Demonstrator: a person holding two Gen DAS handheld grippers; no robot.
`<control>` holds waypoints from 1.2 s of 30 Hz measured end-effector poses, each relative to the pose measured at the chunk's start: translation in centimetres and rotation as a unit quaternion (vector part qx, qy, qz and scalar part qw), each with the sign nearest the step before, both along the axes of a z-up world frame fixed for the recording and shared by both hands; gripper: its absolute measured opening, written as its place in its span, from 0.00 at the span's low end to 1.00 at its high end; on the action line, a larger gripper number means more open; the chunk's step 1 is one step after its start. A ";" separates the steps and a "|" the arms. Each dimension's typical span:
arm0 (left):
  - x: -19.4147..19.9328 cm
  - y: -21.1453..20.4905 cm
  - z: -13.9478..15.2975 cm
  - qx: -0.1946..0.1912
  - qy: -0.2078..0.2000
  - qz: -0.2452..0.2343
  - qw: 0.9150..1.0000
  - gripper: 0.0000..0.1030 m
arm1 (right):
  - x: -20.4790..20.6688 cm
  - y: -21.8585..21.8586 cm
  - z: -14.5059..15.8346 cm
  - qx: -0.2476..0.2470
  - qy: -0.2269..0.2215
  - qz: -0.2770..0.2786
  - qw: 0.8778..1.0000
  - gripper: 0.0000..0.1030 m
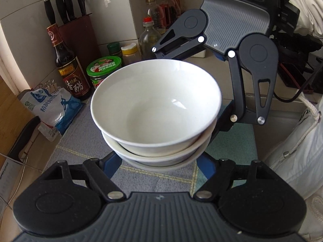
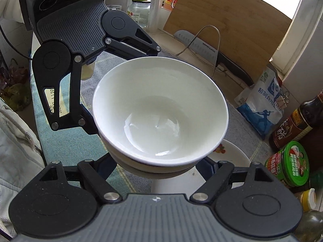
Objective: Organize plates and bowls
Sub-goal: 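Lower the bowl stack onto the flower plate stack with the left tool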
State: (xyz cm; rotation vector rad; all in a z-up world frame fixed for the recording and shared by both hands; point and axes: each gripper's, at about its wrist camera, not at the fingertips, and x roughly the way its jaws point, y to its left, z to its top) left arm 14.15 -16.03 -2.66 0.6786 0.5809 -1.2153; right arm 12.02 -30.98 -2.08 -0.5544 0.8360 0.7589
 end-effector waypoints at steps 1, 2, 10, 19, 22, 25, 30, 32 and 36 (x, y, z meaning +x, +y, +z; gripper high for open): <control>0.2 -0.5 0.0 -0.001 -0.002 -0.003 1.000 0.78 | 0.1 -0.5 0.0 -0.001 -0.002 -0.004 1.000 0.85; 0.4 -1.1 -0.1 -0.001 -0.004 -0.007 1.000 0.78 | 0.2 -1.0 0.0 -0.002 -0.003 -0.008 1.000 0.85; 1.8 -5.1 -1.4 -0.005 -0.011 -0.029 1.000 0.78 | 1.1 -4.7 -0.7 -0.010 -0.005 -0.045 0.999 0.85; 3.4 -7.9 -3.4 0.000 -0.002 -0.038 0.999 0.78 | 2.6 -7.3 -2.4 -0.016 0.013 -0.069 0.997 0.85; 3.7 -8.4 -3.8 0.002 0.003 -0.037 0.999 0.78 | 3.0 -7.8 -2.7 -0.014 0.019 -0.070 0.997 0.85; 4.0 -8.7 -4.1 0.004 0.007 -0.035 0.999 0.78 | 3.3 -8.0 -3.1 -0.012 0.024 -0.069 0.997 0.85; 4.3 -8.9 -4.4 0.007 0.012 -0.030 0.999 0.78 | 3.6 -8.1 -3.4 -0.010 0.030 -0.069 0.997 0.85; 4.3 -8.9 -4.5 0.007 0.013 -0.028 0.999 0.78 | 3.7 -8.1 -3.5 -0.011 0.030 -0.069 0.997 0.85; 4.5 -8.9 -4.5 0.004 0.017 -0.026 1.000 0.78 | 3.7 -8.0 -3.6 -0.011 0.031 -0.072 0.997 0.85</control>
